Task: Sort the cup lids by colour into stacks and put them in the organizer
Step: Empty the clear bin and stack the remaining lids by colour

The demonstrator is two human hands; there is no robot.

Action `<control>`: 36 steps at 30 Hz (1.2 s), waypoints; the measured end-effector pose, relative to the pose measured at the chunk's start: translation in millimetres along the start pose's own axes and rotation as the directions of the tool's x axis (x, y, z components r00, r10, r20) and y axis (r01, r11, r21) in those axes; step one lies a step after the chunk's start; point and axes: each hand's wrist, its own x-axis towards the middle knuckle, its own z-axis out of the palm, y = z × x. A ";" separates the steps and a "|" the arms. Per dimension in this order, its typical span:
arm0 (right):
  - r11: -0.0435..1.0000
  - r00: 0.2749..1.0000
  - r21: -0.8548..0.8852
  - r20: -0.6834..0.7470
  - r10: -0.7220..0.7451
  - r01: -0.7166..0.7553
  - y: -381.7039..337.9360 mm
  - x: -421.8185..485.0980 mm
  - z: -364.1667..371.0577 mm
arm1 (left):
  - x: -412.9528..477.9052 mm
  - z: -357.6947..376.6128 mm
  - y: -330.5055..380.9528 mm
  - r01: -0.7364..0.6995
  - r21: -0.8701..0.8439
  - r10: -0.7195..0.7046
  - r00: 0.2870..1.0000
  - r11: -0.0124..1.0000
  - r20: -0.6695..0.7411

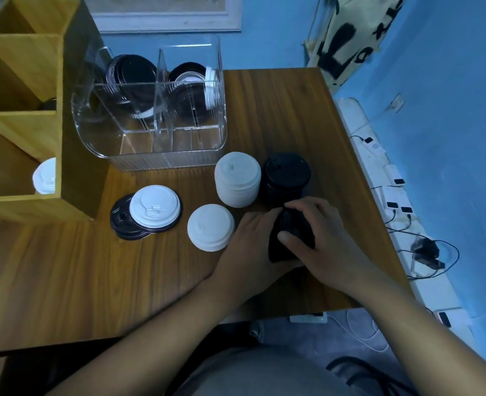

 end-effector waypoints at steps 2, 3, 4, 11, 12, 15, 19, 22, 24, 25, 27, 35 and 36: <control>0.999 1.000 0.034 -0.024 -0.009 0.010 0.7 -2.1 1.3 | 0.6 0.5 -0.3 0.013 0.000 -0.013 1.000 1.000 0.004; 0.999 0.999 0.043 -0.034 -0.014 0.016 1.6 -3.3 1.9 | 0.9 0.9 -0.6 0.017 -0.004 -0.017 1.000 1.000 0.005; 0.999 0.999 0.045 -0.038 -0.022 0.024 2.7 -3.8 2.5 | 1.3 1.2 -0.5 0.016 -0.006 -0.016 1.000 1.000 0.007; 0.995 0.997 -0.060 0.023 -0.078 0.079 4.4 1.1 -1.1 | 2.4 1.9 -2.7 -0.008 0.026 0.007 1.000 1.000 0.005; 0.993 0.996 -0.080 0.031 -0.084 0.086 4.4 1.8 -1.6 | 1.8 2.0 -2.4 -0.010 0.025 0.010 1.000 1.000 0.001; 0.980 0.993 -0.163 0.034 -0.111 0.115 5.2 1.6 -1.0 | 0.4 2.4 -1.5 -0.028 0.036 0.028 1.000 0.999 -0.010; 0.973 0.992 -0.192 0.016 -0.124 0.125 5.8 -0.1 1.8 | -3.1 -2.0 0.4 -0.030 0.017 0.030 0.999 0.999 0.011; 0.981 0.992 -0.155 -0.026 -0.125 0.119 8.0 -2.9 2.4 | -16.7 -19.7 3.0 -0.025 -0.015 0.025 1.000 1.000 0.002; 0.983 0.991 -0.136 -0.033 -0.131 0.126 9.3 -5.4 2.2 | -26.0 -46.1 -1.5 -0.048 0.002 0.048 0.995 0.999 -0.093; 0.982 0.989 -0.132 -0.044 -0.142 0.135 9.8 -6.4 2.0 | -29.4 -62.6 -7.2 -0.048 0.034 0.053 0.985 0.998 -0.162; 0.981 0.986 -0.130 -0.067 -0.155 0.146 9.6 -8.2 0.6 | -32.1 -97.9 -25.4 0.015 0.150 0.026 0.964 0.989 -0.266; 0.976 0.985 -0.152 -0.044 -0.166 0.158 5.9 -9.0 -8.4 | -33.7 -163.7 -88.4 0.285 0.423 -0.276 0.958 0.860 -0.083; 0.979 0.986 -0.138 -0.036 -0.160 0.153 6.0 -9.7 -8.2 | -34.1 -162.8 -90.5 0.277 0.422 -0.271 0.960 0.863 -0.076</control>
